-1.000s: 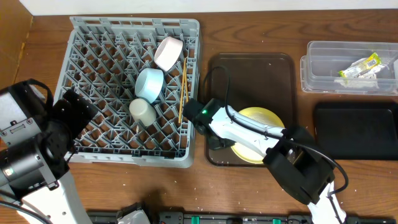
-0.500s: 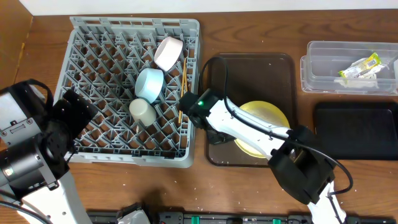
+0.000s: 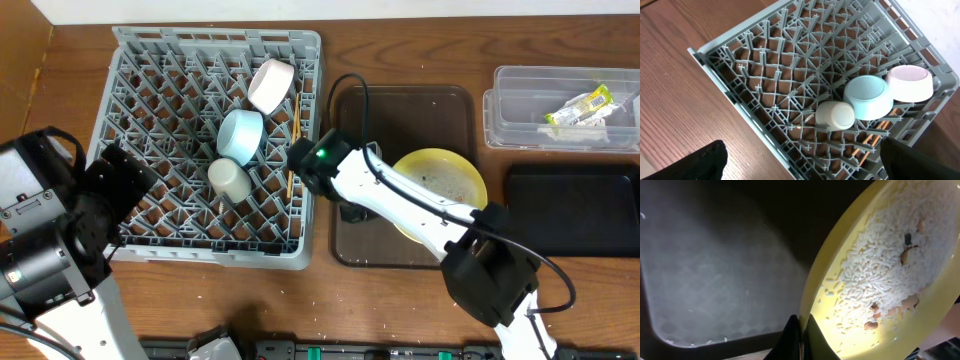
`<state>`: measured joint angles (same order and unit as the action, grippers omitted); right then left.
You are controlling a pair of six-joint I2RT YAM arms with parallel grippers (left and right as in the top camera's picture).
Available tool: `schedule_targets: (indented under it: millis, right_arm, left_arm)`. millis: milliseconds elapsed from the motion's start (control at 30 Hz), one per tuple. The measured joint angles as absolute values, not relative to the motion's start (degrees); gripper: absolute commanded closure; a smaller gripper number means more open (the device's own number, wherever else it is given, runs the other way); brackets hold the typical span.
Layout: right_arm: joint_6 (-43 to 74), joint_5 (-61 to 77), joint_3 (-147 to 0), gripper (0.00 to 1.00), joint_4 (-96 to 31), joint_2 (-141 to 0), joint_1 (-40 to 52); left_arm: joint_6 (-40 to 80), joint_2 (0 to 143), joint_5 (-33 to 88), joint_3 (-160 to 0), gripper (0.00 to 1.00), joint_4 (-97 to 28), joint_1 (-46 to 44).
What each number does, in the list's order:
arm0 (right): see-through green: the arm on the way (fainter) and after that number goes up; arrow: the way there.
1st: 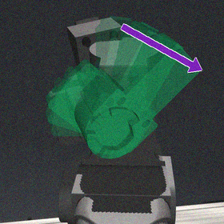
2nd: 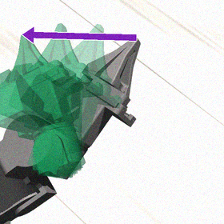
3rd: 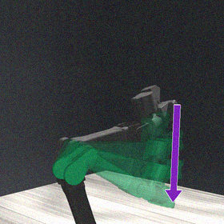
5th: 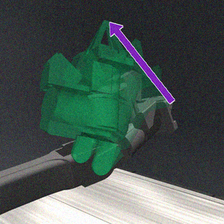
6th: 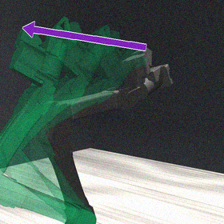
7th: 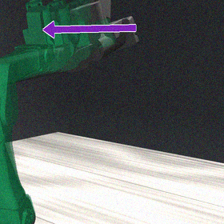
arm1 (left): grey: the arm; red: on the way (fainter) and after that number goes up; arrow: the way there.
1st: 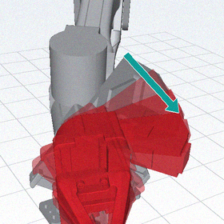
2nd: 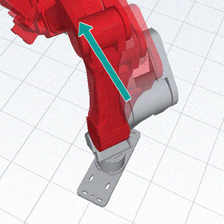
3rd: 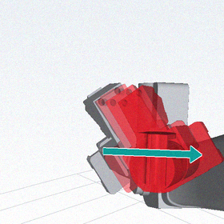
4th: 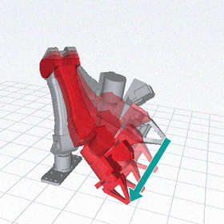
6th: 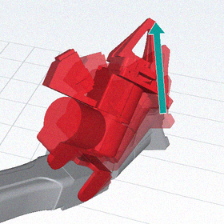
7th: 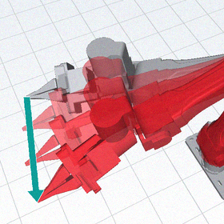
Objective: Sort waste into correct bins and load items into the dishwasher
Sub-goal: 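Slide the yellow plate right across the tray and lift its edge, then tilt the yellow plate over the black tray to dump the food scraps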
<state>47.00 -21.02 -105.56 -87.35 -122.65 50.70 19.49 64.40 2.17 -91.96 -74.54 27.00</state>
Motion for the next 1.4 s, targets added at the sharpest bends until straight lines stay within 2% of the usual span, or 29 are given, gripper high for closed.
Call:
schedule_targets:
  millis: [400, 733, 1133, 1400]
  right_arm:
    - [56.84, -24.10, -109.45, 0.98, -90.83, -122.61, 42.00]
    - [58.13, -24.23, -109.45, 0.98, -90.74, -116.22, 27.75]
    - [48.62, -14.70, -109.69, 0.98, -85.60, -109.36, 6.13]
    - [42.68, -7.07, -109.71, 0.99, -83.79, -109.36, -3.44]
  left_arm:
    - [19.49, 64.40, 2.17, -91.96, 0.01, -74.56, 27.00]
    - [19.49, 64.40, 2.17, -91.96, 0.02, -74.54, 27.00]
    - [19.49, 64.40, 2.17, -91.96, 0.02, -74.54, 27.00]
    - [19.49, 64.40, 2.17, -91.96, 0.01, -74.54, 27.00]
